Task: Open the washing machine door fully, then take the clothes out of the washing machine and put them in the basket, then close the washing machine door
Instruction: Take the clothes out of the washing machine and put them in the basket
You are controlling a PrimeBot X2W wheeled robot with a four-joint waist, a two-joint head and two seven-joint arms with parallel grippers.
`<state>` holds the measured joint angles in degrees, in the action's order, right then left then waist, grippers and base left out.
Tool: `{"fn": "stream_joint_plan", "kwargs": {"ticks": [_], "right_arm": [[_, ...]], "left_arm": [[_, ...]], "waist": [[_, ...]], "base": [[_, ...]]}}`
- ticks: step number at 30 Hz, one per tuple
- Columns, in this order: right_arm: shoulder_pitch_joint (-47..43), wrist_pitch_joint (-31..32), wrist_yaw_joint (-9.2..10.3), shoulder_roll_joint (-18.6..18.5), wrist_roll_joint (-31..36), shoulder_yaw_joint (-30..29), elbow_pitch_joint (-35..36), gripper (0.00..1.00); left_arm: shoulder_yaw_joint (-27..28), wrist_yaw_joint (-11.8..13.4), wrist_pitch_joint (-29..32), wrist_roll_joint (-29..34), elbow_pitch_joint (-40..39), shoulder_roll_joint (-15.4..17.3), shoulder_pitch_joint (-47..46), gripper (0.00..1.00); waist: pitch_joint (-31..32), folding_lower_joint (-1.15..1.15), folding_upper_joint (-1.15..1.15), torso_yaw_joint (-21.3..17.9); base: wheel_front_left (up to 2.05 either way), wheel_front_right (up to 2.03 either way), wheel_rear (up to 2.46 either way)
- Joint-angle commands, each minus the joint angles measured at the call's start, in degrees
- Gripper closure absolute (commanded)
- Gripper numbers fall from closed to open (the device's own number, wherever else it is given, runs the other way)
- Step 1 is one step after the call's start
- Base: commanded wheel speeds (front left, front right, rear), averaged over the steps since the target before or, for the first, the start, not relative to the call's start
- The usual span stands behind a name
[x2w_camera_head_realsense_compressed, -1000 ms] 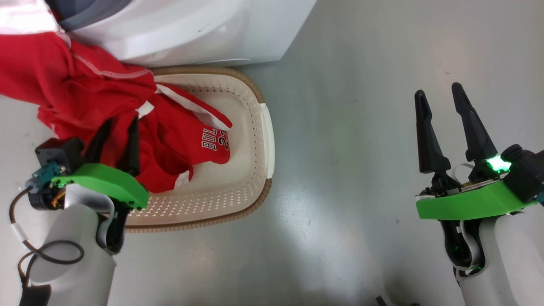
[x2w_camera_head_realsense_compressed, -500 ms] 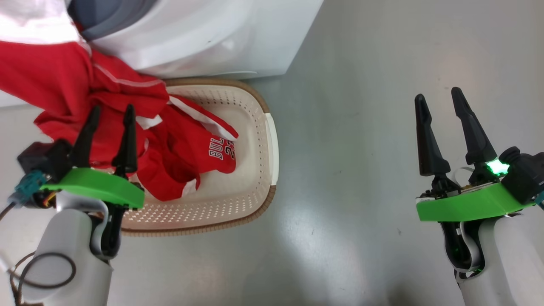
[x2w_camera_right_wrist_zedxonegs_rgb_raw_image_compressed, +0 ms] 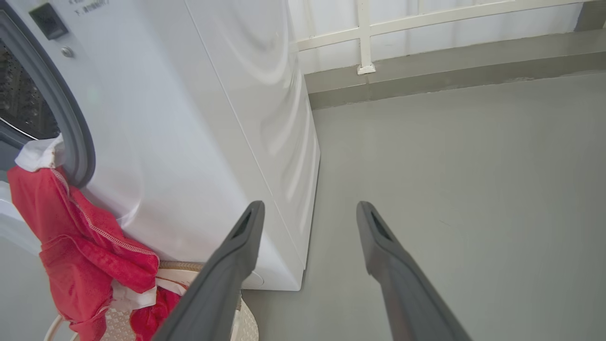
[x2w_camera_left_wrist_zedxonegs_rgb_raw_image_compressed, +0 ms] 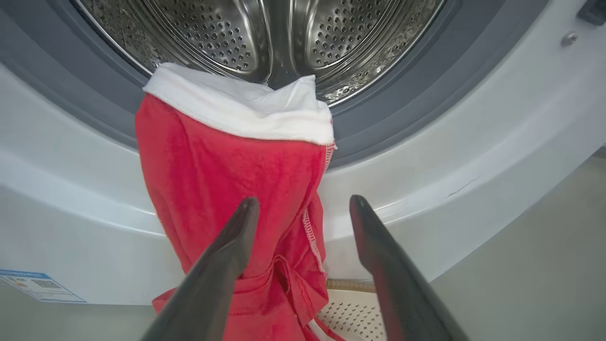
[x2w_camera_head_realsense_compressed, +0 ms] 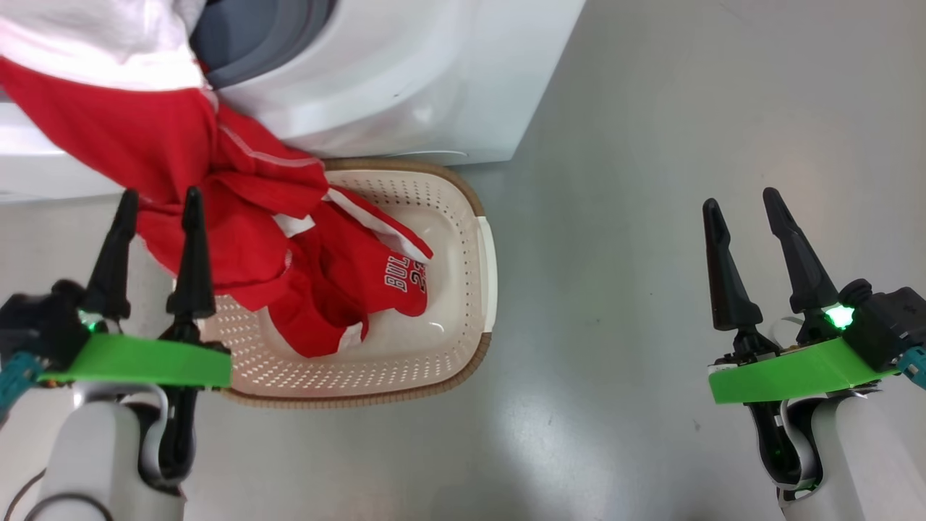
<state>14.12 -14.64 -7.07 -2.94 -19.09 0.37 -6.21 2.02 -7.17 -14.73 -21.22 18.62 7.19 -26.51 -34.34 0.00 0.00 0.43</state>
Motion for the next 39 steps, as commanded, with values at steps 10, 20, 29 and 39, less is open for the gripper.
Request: {"fn": "stream_joint_plan", "kwargs": {"ticks": [10, 20, 29, 39], "right_arm": [[-1.3, -0.4, -0.42, 0.1, 0.8, 1.3, 1.5, 0.0], [-1.1, -0.4, -0.42, 0.1, 0.8, 1.3, 1.3, 0.0], [-0.8, -0.4, -0.42, 0.1, 0.7, 1.0, 1.4, 0.0], [0.5, -0.4, -0.42, 0.1, 0.8, 1.4, 1.3, 0.0]], "left_arm": [[5.9, -0.3, -0.3, 1.9, -11.1, 0.2, 10.7, 0.0], [6.9, -0.3, -0.3, 2.1, -13.7, -0.5, 12.6, 0.0], [4.8, -0.3, -0.3, 2.2, -14.1, -0.1, 7.7, 0.0], [-0.3, -0.3, -0.3, 3.3, -3.2, 2.4, -9.3, 0.0]], "waist": [[0.0, 0.0, 0.0, 0.2], [0.0, 0.0, 0.0, 0.1], [-0.3, 0.0, 0.0, 0.5], [-1.7, 0.0, 0.0, 0.7]], "base": [[0.0, 0.0, 0.0], [0.0, 0.0, 0.0], [0.0, 0.0, 0.0], [0.0, 0.0, 0.0]]}}
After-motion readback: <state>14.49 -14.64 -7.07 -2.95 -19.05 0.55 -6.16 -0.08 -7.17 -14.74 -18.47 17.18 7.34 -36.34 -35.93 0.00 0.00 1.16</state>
